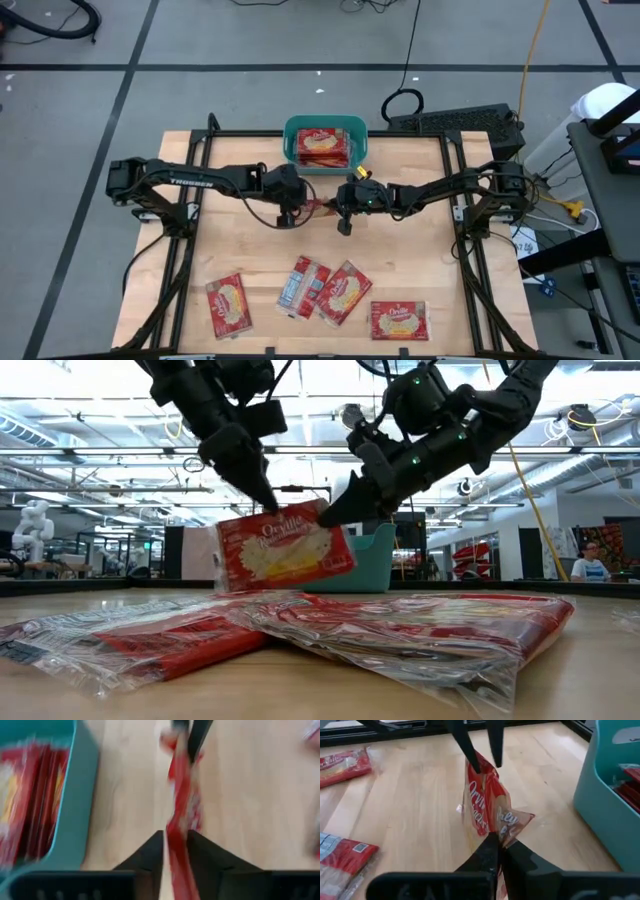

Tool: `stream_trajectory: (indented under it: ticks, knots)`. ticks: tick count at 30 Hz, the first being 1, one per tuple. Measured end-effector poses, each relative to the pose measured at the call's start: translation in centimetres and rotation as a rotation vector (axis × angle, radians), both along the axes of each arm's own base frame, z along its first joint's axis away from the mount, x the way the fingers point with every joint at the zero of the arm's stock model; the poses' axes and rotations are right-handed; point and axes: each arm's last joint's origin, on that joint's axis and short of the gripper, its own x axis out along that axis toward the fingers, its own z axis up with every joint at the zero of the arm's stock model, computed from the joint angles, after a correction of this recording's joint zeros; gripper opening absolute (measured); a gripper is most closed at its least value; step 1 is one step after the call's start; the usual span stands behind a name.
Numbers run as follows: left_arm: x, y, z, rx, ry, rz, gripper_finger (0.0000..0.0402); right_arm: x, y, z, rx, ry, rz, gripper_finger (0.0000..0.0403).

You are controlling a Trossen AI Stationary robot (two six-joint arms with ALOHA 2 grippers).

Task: Sort popcorn bags into baskets
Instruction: Put the red popcorn bag into the green bin

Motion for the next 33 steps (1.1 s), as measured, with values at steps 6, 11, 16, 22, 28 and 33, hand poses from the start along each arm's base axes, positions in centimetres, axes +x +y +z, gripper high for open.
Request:
stream_trajectory:
  ticks: [6,11,16,22,28,33]
  knots:
    - [-1.0,0.1,-0.8,-0.011,0.111,0.132,0.0169,-0.8,0.0,-0.9,0.014,0.027,-0.034,0.0001]
    - [-2.0,-0.1,-2.7,-0.024,0.164,0.152,0.0208,-1.2,0.1,-1.5,0.017,0.047,-0.029,0.0001]
    - [-2.6,-0.1,-4.9,-0.017,0.111,0.15,0.0212,-1.2,0.4,-1.5,-0.004,0.05,-0.011,0.0001]
    - [-2.9,-0.1,-6.4,0.0,0.022,0.145,0.018,-1.2,0.4,-1.5,-0.011,0.046,-0.008,0.0]
    - [-2.8,-0.3,-6.6,-0.045,-0.028,0.123,0.0113,-1.2,0.4,-1.5,-0.026,0.049,0.0,0.0]
    - [-2.8,-0.3,-6.6,-0.052,-0.029,0.111,0.0047,-1.2,0.3,-1.5,-0.034,0.051,0.002,0.0]
